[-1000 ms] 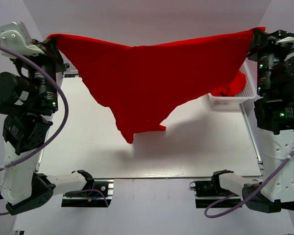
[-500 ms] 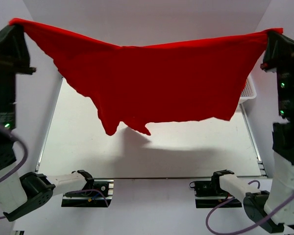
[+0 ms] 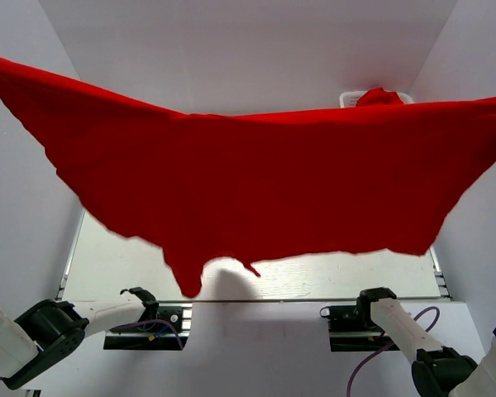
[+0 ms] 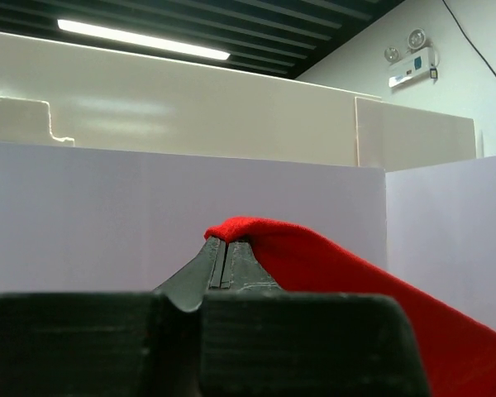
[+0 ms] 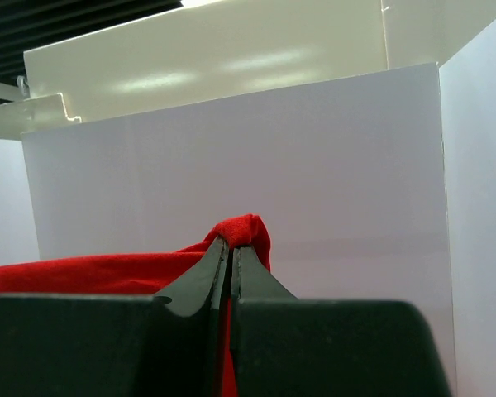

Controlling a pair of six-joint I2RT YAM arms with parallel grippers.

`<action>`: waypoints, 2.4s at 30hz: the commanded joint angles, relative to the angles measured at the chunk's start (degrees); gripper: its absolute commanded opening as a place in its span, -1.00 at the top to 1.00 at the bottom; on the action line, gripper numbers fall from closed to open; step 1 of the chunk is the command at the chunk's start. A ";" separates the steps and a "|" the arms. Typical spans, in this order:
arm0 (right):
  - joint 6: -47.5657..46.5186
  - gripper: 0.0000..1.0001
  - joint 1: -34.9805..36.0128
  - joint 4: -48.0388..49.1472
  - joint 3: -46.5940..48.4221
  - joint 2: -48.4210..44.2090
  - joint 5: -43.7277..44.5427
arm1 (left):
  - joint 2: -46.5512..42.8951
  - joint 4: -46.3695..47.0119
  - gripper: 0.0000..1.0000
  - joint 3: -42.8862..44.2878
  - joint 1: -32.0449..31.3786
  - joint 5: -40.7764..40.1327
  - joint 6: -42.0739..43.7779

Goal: Fold and stack the t-shirts
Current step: Flatten out the tshirt, then fold the flattened tshirt in 1/3 of the way

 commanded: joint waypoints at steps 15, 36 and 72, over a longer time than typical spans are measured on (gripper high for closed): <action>14.00 1.00 -0.01 20.93 -50.28 4.22 1.29 | 14.89 23.73 1.00 -33.35 1.78 -35.68 15.87; 9.71 1.00 -0.01 24.74 -34.67 61.16 -6.89 | 56.48 34.03 1.00 -42.61 24.80 -17.25 -0.82; 2.94 1.00 -0.10 8.83 -13.65 71.81 3.31 | 31.97 15.76 1.00 -66.41 26.22 -5.90 -25.60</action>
